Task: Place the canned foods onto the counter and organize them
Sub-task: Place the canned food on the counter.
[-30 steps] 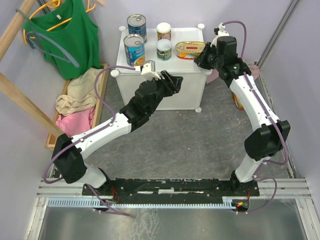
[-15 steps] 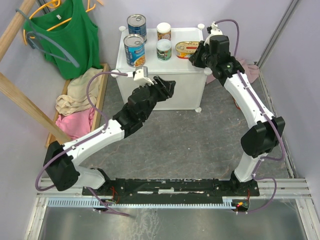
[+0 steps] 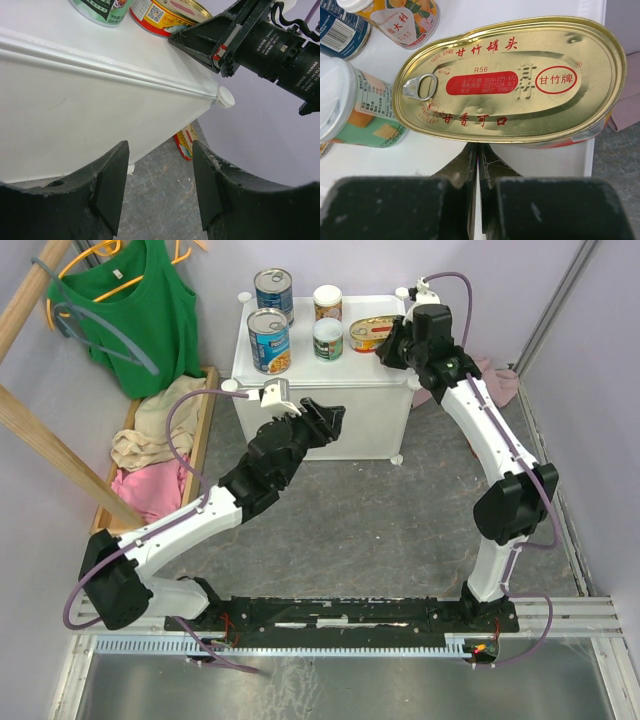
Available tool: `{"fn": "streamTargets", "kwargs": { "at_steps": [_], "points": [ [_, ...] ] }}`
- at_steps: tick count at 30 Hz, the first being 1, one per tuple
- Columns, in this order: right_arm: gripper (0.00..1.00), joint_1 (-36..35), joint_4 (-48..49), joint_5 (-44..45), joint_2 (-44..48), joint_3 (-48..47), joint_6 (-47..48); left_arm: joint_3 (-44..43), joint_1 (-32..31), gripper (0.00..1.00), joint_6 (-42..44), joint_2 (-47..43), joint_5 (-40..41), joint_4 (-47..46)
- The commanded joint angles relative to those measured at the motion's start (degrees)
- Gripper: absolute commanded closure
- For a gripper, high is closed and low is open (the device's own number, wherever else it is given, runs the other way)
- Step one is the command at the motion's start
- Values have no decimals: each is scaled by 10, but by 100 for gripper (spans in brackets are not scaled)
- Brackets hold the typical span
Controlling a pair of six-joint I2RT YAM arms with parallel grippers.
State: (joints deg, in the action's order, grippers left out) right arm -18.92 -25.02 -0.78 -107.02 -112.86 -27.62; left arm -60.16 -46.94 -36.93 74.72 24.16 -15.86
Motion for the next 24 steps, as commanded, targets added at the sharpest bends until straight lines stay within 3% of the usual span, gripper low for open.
{"fn": "streamTargets", "kwargs": {
  "at_steps": [1,24],
  "points": [
    [93,-3,24,-1,-13,-37,5,6,3,40,28,-20,24,-38],
    [95,-35,11,25,-42,-82,22,27,3,41,35,-41,30,-43]
  ]
}}
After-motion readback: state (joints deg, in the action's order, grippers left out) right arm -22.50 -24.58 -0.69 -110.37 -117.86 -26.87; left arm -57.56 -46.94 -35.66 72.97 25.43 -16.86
